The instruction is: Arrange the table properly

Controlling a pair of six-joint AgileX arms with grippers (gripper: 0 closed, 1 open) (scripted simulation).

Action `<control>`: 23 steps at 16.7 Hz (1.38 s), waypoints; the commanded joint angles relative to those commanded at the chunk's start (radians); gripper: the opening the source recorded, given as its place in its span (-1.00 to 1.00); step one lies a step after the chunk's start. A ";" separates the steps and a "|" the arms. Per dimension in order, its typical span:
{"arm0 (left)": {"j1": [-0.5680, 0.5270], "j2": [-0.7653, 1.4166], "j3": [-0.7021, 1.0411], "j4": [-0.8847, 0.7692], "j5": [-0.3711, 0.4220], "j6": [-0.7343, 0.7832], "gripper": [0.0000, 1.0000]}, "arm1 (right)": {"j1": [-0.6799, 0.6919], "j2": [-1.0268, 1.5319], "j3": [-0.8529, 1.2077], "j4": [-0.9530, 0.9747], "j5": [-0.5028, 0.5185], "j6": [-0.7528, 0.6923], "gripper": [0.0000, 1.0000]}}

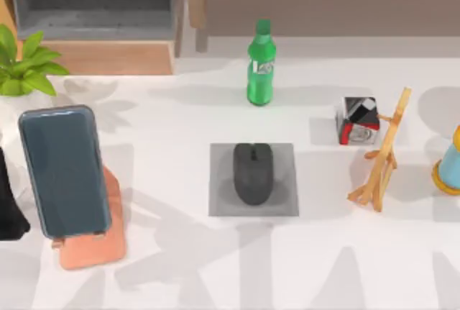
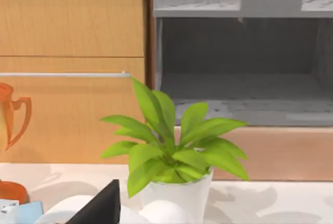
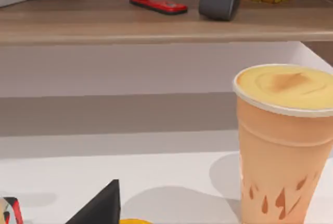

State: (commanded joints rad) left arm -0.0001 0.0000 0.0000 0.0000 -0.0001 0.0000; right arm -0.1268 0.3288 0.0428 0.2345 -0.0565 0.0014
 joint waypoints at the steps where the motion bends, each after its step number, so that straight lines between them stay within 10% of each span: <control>1: 0.000 0.000 0.000 0.000 0.000 0.000 1.00 | -0.023 0.077 0.012 0.055 -0.013 0.001 1.00; 23: 0.000 0.000 0.000 0.000 0.000 0.000 1.00 | -0.254 1.865 0.478 1.431 -0.277 0.001 1.00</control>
State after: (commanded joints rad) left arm -0.0001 0.0000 0.0000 0.0000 -0.0001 0.0000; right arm -0.3812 2.1938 0.5203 1.6652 -0.3339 0.0028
